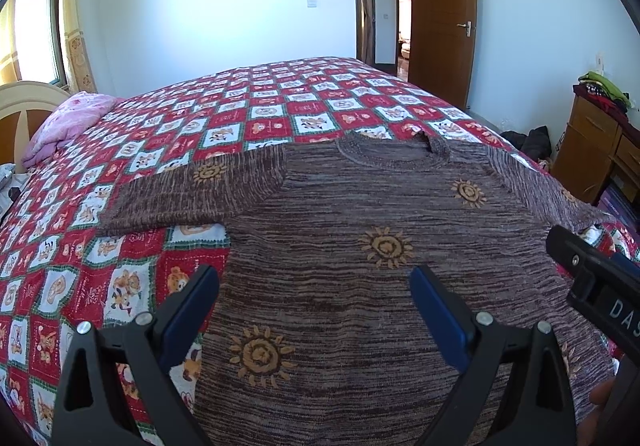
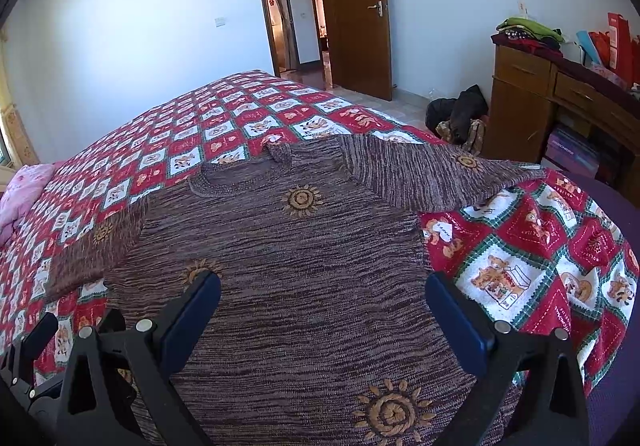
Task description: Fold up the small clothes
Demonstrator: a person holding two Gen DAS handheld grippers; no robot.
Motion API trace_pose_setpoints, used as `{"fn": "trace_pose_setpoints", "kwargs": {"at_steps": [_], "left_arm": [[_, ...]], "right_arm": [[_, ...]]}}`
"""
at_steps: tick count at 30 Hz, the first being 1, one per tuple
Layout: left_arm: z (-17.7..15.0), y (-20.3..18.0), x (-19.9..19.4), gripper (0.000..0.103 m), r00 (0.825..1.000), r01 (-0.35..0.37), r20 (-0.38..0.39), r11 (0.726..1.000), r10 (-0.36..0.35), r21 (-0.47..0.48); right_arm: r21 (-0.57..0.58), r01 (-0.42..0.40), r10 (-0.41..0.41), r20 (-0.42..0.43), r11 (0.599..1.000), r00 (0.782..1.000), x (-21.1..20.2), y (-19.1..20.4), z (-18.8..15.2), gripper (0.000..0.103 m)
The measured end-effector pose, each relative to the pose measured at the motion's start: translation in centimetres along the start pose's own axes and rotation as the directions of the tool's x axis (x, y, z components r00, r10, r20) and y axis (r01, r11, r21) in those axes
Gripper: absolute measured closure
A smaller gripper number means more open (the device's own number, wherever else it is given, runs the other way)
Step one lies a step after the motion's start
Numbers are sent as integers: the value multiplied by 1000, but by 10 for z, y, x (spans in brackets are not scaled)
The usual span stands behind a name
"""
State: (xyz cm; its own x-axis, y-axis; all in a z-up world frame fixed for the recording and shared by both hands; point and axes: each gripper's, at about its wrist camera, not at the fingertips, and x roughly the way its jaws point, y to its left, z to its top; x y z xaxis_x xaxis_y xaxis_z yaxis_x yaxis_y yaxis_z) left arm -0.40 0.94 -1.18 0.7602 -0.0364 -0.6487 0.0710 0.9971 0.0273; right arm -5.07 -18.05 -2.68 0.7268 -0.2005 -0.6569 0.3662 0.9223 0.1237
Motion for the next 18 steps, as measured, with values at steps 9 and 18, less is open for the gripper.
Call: {"fn": "trace_pose_setpoints", "kwargs": {"at_steps": [9, 18], "left_arm": [[-1, -1, 1, 5, 1000, 13, -10, 1000, -13, -3], [-2, -2, 2, 4, 1000, 14, -14, 1000, -14, 2]], "right_arm": [[4, 6, -6, -12, 1000, 1000, 2, -3, -2, 1], [5, 12, -12, -26, 1000, 1000, 8, -4, -3, 1]]}}
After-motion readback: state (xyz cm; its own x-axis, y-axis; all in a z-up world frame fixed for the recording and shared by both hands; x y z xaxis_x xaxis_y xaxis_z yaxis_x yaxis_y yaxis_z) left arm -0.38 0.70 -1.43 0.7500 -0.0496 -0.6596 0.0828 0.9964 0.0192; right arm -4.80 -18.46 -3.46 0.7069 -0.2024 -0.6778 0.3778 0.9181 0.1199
